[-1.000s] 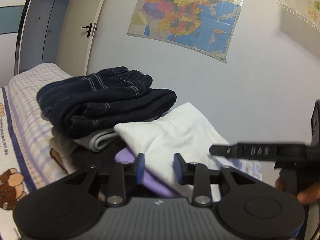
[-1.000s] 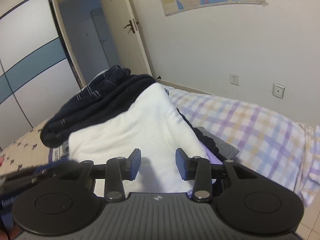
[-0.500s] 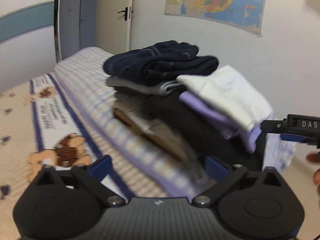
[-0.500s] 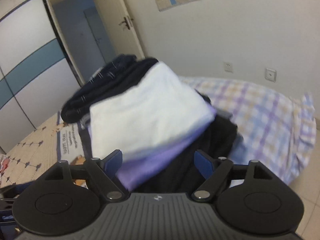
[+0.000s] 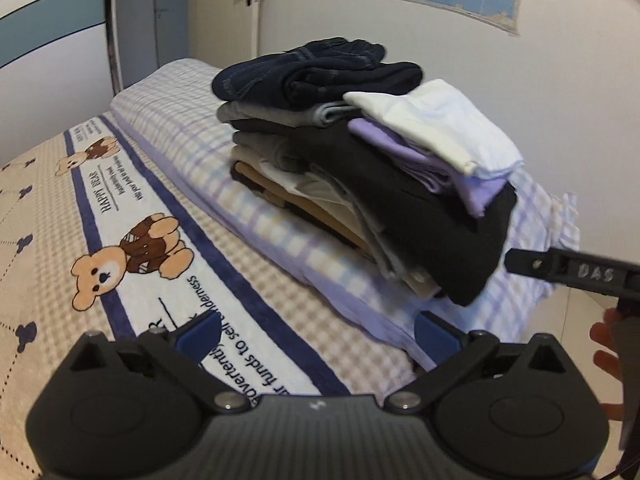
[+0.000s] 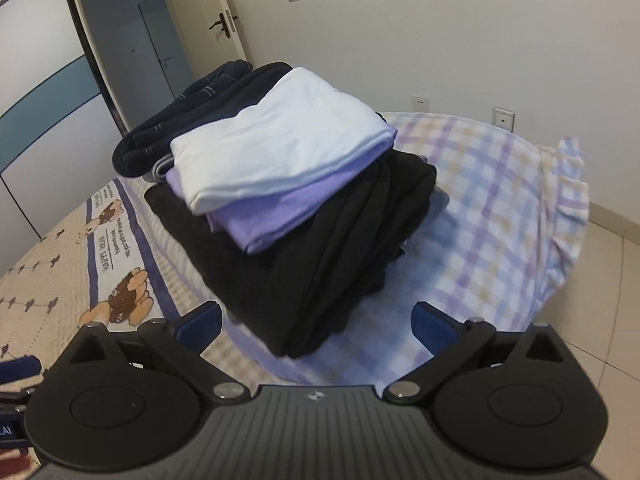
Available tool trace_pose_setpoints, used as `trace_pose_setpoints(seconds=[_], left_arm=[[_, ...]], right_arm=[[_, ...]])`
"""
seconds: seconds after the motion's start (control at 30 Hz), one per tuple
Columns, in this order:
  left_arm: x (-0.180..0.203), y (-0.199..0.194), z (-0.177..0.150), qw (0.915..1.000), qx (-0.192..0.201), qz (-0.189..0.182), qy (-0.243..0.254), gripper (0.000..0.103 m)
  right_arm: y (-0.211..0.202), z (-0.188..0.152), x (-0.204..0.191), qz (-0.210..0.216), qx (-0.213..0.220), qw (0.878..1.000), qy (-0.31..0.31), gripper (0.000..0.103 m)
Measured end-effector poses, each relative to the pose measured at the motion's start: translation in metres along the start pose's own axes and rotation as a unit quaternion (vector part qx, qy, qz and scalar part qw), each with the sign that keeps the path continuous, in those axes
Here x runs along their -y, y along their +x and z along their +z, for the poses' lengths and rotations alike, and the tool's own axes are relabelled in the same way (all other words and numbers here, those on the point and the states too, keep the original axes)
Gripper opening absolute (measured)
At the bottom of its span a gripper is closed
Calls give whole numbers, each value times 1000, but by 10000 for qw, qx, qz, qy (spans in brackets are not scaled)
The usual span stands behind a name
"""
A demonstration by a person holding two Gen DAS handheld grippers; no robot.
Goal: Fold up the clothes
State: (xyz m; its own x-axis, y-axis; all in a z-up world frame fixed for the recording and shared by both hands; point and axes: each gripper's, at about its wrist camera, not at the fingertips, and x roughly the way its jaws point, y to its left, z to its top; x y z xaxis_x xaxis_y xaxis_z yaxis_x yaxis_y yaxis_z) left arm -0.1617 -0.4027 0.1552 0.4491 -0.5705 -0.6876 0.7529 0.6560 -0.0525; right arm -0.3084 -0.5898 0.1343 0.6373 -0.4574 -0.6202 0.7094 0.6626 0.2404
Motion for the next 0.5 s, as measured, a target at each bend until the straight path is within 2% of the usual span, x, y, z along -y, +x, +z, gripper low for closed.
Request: trace_pose_setpoints(seconds=[0.27,0.5], left_arm=[[3,-4,-13,9999,-76,-109,89,103],[-28,-7,-24,9997,-84,108,-211,103]], right_arm=[[-7,-17,-9,-180,-33,9998,-39,103],[-11,-27,-38,-241,-26,9993,-294,103]])
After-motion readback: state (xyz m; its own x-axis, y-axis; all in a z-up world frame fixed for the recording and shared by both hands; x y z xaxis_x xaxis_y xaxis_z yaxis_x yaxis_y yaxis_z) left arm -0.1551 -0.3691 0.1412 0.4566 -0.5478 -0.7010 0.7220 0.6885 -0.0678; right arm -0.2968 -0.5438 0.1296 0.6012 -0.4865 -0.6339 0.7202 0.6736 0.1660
